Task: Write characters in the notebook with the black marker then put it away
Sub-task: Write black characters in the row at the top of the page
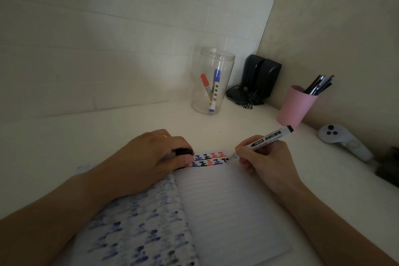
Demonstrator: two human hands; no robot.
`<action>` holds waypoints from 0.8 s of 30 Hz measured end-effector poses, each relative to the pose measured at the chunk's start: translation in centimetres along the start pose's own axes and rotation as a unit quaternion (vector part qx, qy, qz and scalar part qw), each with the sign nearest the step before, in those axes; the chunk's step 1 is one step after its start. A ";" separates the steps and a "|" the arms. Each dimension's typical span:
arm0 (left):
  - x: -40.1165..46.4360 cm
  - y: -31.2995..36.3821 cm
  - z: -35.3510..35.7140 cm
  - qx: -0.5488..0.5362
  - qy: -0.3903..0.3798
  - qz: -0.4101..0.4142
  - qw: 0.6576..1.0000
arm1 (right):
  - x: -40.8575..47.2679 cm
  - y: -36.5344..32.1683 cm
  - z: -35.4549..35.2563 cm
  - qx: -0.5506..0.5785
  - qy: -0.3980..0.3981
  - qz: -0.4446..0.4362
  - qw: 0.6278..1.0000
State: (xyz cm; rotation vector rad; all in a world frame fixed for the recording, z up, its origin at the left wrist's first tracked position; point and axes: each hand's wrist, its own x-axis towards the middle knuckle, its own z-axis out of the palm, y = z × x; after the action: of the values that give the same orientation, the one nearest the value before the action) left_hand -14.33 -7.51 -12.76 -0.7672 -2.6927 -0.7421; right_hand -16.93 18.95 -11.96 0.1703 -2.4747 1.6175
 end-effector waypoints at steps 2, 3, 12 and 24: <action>0.0 0.0 0.0 0.000 -0.002 0.001 1.000 | 0.1 0.1 0.1 -0.004 0.000 0.002 1.000; 0.0 0.0 0.0 -0.001 -0.002 0.001 1.000 | 0.1 0.1 0.1 -0.008 0.002 0.004 1.000; 0.0 0.0 0.0 -0.007 -0.001 -0.003 1.000 | -0.1 -0.1 0.1 0.008 -0.023 -0.009 1.000; 0.0 0.2 -0.1 -0.004 -0.003 -0.007 1.000 | 0.0 0.0 0.2 -0.008 -0.013 -0.006 1.000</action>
State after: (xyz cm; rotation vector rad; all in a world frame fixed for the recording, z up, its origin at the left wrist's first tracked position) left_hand -14.22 -7.46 -12.62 -0.7552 -2.7046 -0.7544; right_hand -16.92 18.81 -12.05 0.2049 -2.4995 1.5993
